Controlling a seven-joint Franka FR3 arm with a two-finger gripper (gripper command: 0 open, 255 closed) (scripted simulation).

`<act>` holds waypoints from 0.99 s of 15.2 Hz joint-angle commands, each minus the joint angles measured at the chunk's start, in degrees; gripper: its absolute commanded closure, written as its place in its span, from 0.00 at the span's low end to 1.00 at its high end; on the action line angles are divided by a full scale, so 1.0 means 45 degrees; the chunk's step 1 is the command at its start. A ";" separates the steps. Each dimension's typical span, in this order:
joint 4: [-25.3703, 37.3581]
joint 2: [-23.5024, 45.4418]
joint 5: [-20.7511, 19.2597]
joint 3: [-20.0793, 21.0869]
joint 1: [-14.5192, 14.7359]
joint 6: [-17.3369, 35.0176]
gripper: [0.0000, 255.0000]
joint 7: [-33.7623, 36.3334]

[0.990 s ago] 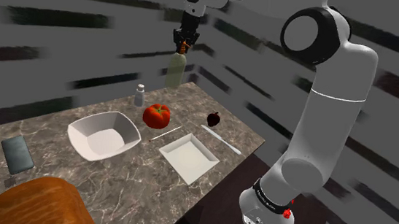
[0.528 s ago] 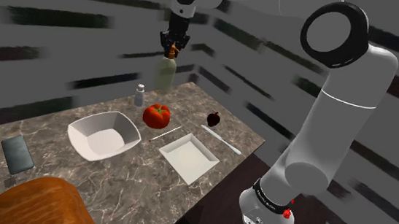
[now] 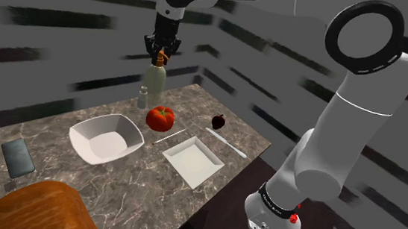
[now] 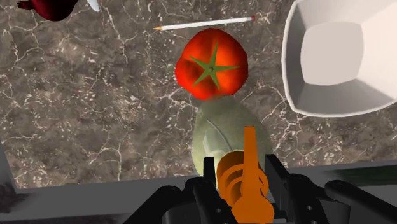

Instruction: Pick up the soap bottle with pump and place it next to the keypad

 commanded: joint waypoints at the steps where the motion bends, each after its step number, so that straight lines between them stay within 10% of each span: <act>1: -0.0019 -0.0075 -0.0060 0.0240 0.0327 -0.0044 1.00 0.0602; 15: 0.0784 0.0541 -0.0535 0.1927 0.2640 -0.0230 1.00 0.4717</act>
